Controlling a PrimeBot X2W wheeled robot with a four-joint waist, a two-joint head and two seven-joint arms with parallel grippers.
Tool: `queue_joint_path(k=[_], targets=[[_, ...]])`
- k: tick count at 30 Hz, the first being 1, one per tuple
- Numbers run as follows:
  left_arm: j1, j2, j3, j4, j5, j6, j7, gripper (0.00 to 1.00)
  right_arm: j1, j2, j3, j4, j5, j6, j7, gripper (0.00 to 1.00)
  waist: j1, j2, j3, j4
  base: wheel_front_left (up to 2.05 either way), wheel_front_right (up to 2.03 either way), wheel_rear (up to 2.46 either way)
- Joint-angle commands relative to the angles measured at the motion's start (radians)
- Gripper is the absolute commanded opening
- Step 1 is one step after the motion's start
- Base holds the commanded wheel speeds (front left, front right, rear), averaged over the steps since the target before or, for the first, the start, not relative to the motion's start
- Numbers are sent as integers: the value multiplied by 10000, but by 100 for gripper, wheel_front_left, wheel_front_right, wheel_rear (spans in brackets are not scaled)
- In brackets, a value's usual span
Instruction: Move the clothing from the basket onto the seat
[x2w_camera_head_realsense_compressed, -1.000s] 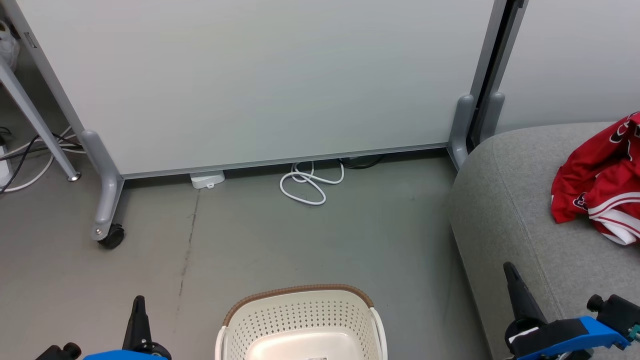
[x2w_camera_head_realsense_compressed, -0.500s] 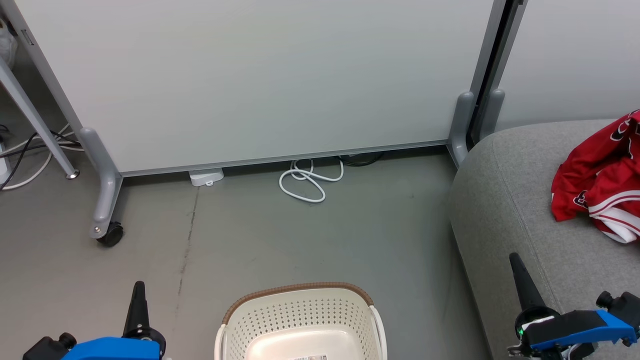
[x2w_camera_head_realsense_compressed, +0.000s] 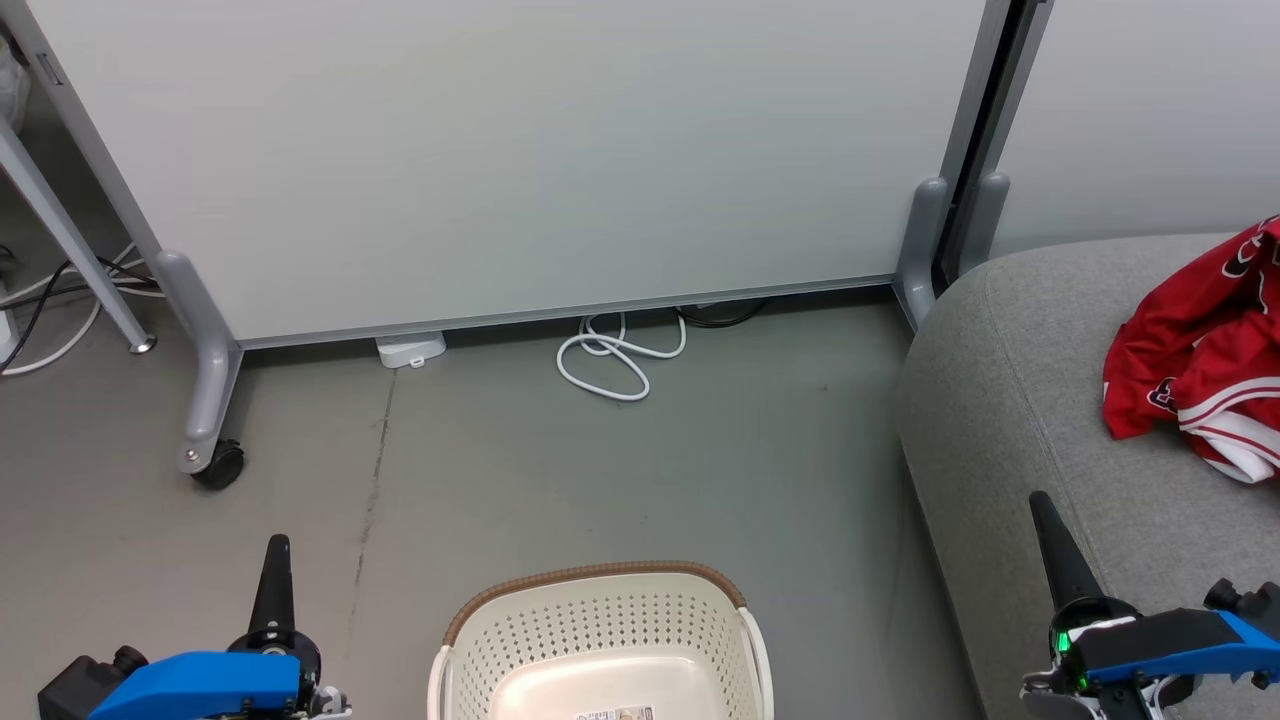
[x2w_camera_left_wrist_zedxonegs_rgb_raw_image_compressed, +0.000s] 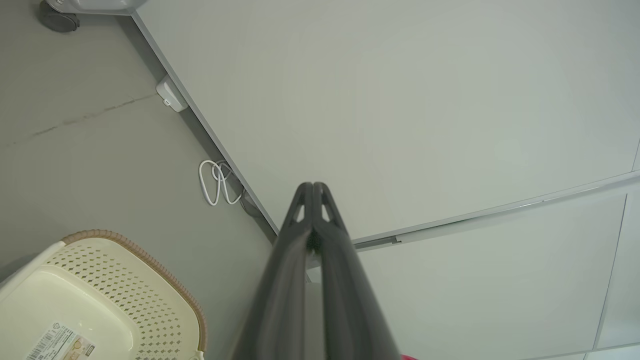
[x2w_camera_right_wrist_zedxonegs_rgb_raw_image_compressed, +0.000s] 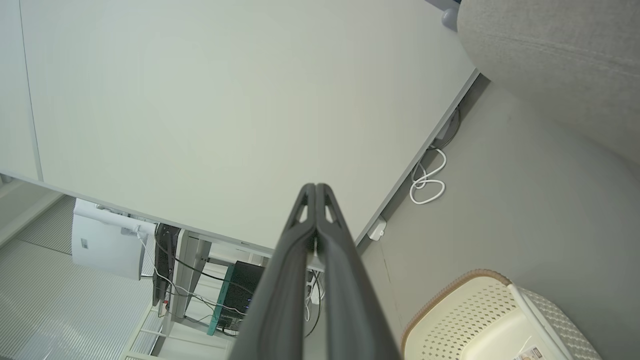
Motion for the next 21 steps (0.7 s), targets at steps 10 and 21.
queue_joint_path(k=[10, 21], targets=[[-416, 7, 101, -182, -1053, -85, 288, 0, -323, -25, -145, -32, 1160, 6, 218, 0, -1, -1, 55, -9, 0, 0, 0], [-601, -2, 140, -256, -1975, -101, 544, 0, -435, -20, -257, -8, 2151, 6, 389, 0, -1, -1, 114, -19, 0, 0, 0]])
